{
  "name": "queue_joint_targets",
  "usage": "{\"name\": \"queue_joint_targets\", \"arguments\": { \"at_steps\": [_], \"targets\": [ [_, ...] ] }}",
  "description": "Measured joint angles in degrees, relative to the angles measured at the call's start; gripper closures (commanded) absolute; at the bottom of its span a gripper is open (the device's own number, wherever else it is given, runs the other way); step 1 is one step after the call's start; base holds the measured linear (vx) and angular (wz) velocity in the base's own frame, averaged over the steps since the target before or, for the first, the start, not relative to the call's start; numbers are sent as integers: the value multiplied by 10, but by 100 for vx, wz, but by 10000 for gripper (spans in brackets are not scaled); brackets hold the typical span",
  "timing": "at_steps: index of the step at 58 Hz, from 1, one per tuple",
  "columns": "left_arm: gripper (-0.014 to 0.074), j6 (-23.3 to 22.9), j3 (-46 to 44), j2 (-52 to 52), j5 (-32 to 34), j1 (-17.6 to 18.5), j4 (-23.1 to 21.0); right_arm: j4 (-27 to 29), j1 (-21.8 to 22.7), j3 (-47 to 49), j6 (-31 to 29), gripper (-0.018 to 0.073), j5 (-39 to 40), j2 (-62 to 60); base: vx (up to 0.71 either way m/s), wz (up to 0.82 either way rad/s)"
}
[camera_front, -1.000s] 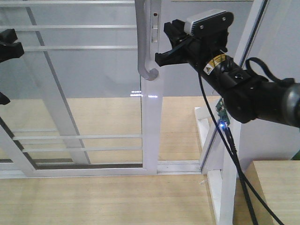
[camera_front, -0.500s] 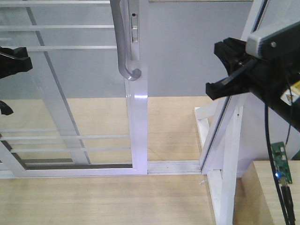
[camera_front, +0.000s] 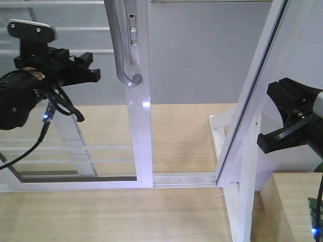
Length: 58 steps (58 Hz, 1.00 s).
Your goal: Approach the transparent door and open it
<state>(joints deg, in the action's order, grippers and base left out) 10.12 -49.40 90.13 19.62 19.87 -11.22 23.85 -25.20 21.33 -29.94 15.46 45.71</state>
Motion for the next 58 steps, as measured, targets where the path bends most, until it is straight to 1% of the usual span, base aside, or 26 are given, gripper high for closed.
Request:
{"name": "queue_joint_targets", "arguments": {
  "at_steps": [5, 10, 19, 26, 33, 43, 48, 55, 58],
  "targets": [
    [126, 0, -32, 43, 7, 10, 6, 12, 0, 0, -8, 565, 0, 0, 0, 0],
    [126, -2, -60, 76, 10, 11, 7, 26, 0, -1, -12, 565, 10, 0, 0, 0],
    [126, -23, -110, 123, 12, 11, 7, 50, 0, -1, -33, 565, 36, 0, 0, 0],
    [126, -39, -145, 147, 13, 11, 7, 73, 0, -1, -67, 565, 45, 0, 0, 0],
    [126, -66, -166, 158, 13, 11, 7, 109, 0, -1, -103, 565, 48, 0, 0, 0],
    [126, -75, -174, 160, 22, 12, 8, 156, 0, -1, -149, 565, 52, 0, 0, 0],
    [126, -85, -174, 160, 23, 18, 23, 167, 0, -1, -165, 565, 52, 0, 0, 0],
    [126, -101, -175, 162, 29, 32, 74, 171, 0, -1, -177, 565, 52, 0, 0, 0],
    [126, -106, -179, 166, 29, 36, 85, 172, 0, -1, -180, 565, 53, 0, 0, 0]
  ]
}}
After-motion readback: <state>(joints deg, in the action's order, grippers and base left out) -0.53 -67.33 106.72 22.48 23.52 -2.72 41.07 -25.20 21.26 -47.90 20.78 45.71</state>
